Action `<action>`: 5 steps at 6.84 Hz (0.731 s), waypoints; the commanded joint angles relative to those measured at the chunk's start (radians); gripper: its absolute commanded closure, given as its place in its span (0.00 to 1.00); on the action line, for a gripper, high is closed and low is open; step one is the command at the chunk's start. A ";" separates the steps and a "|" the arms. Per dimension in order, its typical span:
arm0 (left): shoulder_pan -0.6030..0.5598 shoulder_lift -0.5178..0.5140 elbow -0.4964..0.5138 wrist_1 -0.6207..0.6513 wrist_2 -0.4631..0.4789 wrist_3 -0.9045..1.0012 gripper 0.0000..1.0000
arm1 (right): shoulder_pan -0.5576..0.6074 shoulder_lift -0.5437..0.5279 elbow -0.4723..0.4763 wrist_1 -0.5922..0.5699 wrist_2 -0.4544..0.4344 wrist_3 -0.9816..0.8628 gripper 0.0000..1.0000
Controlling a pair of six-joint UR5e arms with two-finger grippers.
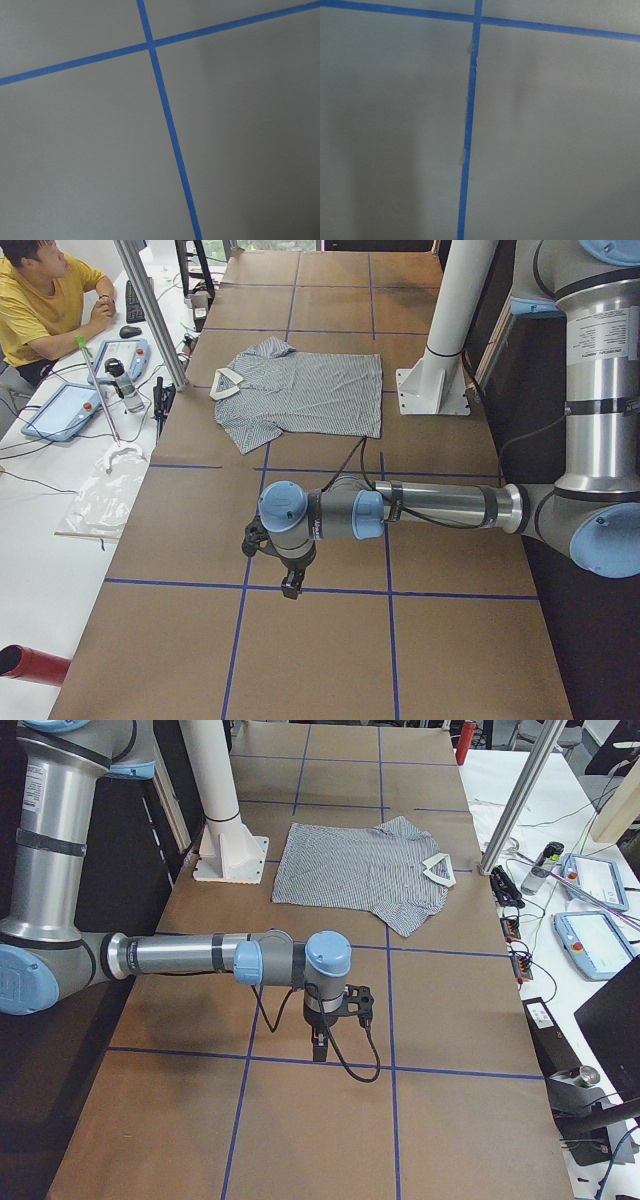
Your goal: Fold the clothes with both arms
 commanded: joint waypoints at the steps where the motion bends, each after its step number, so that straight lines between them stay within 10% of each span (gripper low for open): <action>1: 0.000 0.000 0.000 -0.031 0.005 -0.001 0.00 | -0.002 0.003 0.001 0.002 0.000 0.001 0.00; 5: 0.005 -0.009 -0.002 -0.212 0.008 0.004 0.00 | -0.037 0.180 0.011 0.002 -0.002 0.012 0.00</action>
